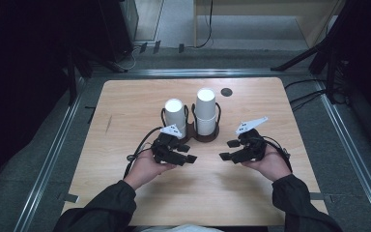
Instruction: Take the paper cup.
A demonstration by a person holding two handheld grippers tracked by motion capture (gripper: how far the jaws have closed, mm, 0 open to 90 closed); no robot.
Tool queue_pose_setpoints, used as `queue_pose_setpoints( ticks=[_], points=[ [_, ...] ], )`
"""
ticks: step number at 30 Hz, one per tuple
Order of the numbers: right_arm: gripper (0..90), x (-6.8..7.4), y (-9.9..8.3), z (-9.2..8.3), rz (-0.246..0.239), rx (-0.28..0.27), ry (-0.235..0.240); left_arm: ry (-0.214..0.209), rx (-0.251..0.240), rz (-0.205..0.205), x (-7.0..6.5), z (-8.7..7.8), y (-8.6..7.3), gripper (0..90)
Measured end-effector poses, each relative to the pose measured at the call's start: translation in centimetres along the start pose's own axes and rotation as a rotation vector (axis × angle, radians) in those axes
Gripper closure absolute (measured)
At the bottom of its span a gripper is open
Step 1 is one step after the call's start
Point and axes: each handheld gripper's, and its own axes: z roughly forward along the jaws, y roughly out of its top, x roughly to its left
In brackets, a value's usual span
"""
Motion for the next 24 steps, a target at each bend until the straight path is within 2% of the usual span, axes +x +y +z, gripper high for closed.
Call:
queue_pose_setpoints(
  ticks=[6,18,21,24],
  points=[
    [38.2,-0.1,0.2,-0.3,-0.007,0.004,-0.003,0.005,0.002,0.014,0.0,-0.3,0.5,49.9],
    [38.2,-0.8,1.2,-1.0,-0.015,0.000,-0.002,0.013,0.004,0.008,-0.2,0.1,1.0,57.7],
    [38.2,-1.0,1.6,-1.3,-0.020,0.000,-0.011,0.021,0.007,0.028,-0.4,0.2,1.2,60.5],
    [37.3,-1.2,1.9,-1.6,-0.024,-0.007,-0.016,0.027,-0.010,0.014,-0.3,0.3,1.3,61.7]
  ],
)
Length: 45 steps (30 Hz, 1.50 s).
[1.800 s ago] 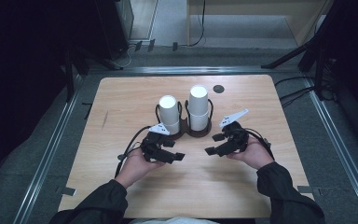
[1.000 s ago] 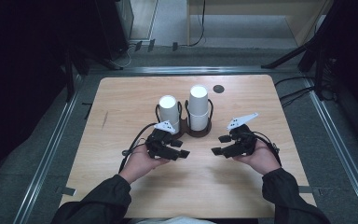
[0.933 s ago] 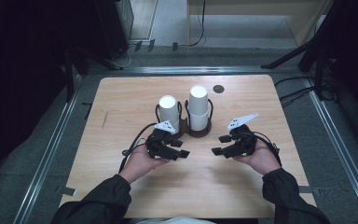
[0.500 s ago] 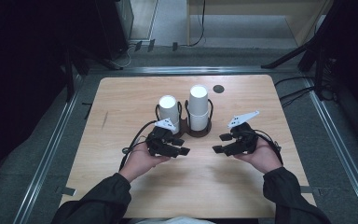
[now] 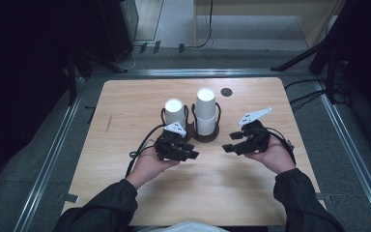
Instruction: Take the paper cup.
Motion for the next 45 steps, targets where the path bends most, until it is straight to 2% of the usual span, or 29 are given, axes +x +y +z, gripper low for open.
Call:
queue_pose_setpoints(
  ticks=[7,11,13,15,17,19,20,24,26,29,34,37,39,41,45],
  points=[
    [36.3,-0.6,1.6,-0.7,-0.005,0.013,-0.016,0.028,-0.034,-0.035,0.3,0.0,0.5,64.4],
    [35.4,-1.3,2.8,-1.4,-0.015,0.021,-0.032,0.042,-0.063,-0.065,-0.1,0.4,1.3,64.3],
    [35.0,-1.5,3.3,-1.7,-0.019,0.026,-0.036,0.048,-0.068,-0.059,-0.3,0.5,1.5,64.9],
    [34.9,-1.7,3.8,-2.1,-0.024,0.026,-0.038,0.082,-0.078,-0.048,-0.8,0.8,2.0,65.3],
    [34.9,-1.9,4.3,-2.5,-0.023,0.020,-0.040,0.097,-0.081,-0.046,-0.8,0.9,2.1,65.8],
    [35.0,-2.0,4.5,-2.7,-0.026,0.015,-0.041,0.108,-0.090,-0.061,-0.8,1.1,2.3,66.0],
    [34.9,-2.3,5.0,-3.0,-0.026,0.011,-0.043,0.128,-0.099,-0.074,-0.7,1.3,2.5,66.0],
    [34.9,-2.6,5.9,-3.6,-0.032,0.001,-0.034,0.142,-0.123,-0.096,-0.6,1.5,2.8,69.1],
    [35.0,-2.6,6.5,-3.8,-0.038,-0.006,-0.039,0.146,-0.120,-0.096,-0.6,1.6,2.9,70.4],
    [34.4,-2.8,7.4,-3.9,-0.046,-0.012,-0.038,0.146,-0.103,-0.094,-0.6,2.0,3.4,72.6],
    [33.1,-2.9,8.8,-3.8,-0.051,-0.015,-0.036,0.159,-0.111,-0.109,-0.6,2.6,3.8,78.0],
    [31.9,-3.0,9.4,-3.7,-0.040,-0.019,-0.030,0.178,-0.131,-0.117,-0.6,2.9,4.0,81.7],
    [31.6,-3.0,10.3,-3.6,-0.042,-0.029,-0.027,0.206,-0.141,-0.107,-0.6,3.0,4.1,83.4],
    [30.7,-2.9,10.8,-3.5,-0.057,-0.033,-0.027,0.224,-0.148,-0.126,-0.4,3.2,4.4,84.1],
    [28.5,-2.8,11.7,-2.8,-0.069,-0.026,-0.035,0.233,-0.158,-0.169,0.1,3.5,4.6,84.7]
  ],
)
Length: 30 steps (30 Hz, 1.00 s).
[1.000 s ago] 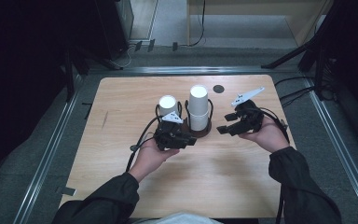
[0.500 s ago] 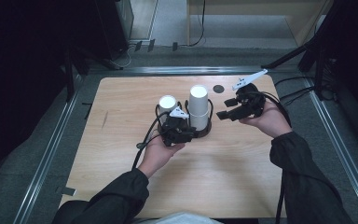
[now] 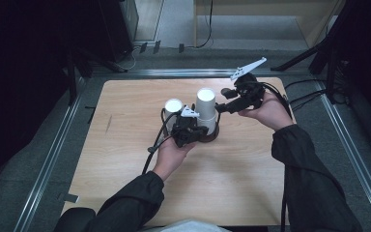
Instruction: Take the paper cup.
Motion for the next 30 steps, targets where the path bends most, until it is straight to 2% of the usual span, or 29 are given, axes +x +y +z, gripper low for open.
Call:
queue_pose_setpoints(
  ticks=[2,3,5,7,14,20,30],
  points=[
    [28.3,0.0,0.2,0.2,0.001,-0.001,0.001,0.003,0.000,-0.005,0.0,0.1,0.0,84.9],
    [27.5,0.0,0.5,0.6,0.001,-0.003,0.001,0.019,-0.001,-0.007,0.1,0.2,0.1,84.8],
    [27.2,0.0,0.7,0.9,0.000,-0.001,0.002,0.015,-0.004,-0.011,0.1,0.2,0.3,84.7],
    [27.2,0.0,0.8,1.1,-0.001,0.001,0.003,0.025,-0.010,-0.002,0.0,0.2,0.4,84.7],
    [26.4,-0.1,1.7,1.9,-0.015,0.019,-0.001,0.047,0.000,0.001,0.3,0.4,1.1,84.7],
    [26.2,0.3,2.5,2.6,-0.029,0.033,-0.010,0.063,0.011,-0.003,0.5,0.7,1.0,84.2],
    [26.8,0.5,3.0,3.7,-0.032,0.057,-0.025,0.057,0.011,-0.006,0.6,0.8,1.0,83.8]
  ],
)
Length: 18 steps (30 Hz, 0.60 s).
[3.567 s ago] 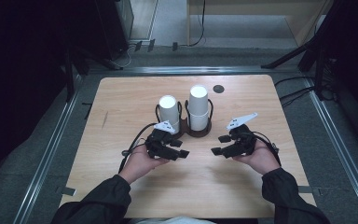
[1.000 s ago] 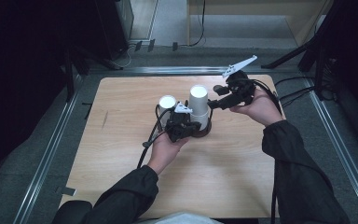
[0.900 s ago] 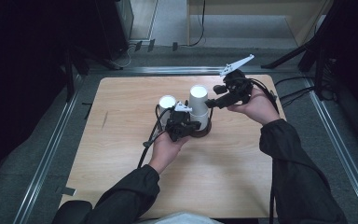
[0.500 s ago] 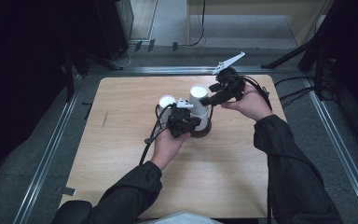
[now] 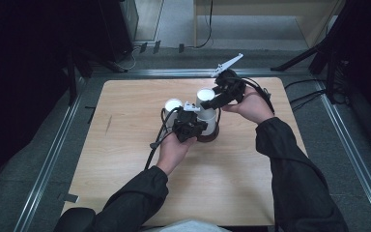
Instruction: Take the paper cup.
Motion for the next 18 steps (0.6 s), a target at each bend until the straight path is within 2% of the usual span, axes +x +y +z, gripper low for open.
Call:
queue_pose_setpoints(
  ticks=[4,6,18],
  points=[
    [28.8,-0.08,0.09,0.26,0.000,0.002,-0.007,0.000,-0.002,-0.001,0.00,0.01,0.00,83.9],
    [33.8,-0.15,0.09,0.36,0.001,0.006,-0.021,-0.003,-0.004,-0.006,-0.02,0.06,0.03,83.9],
    [35.0,0.05,0.39,-0.12,-0.009,0.034,-0.026,-0.005,-0.002,-0.002,-0.31,0.21,-0.01,83.9]
  ],
)
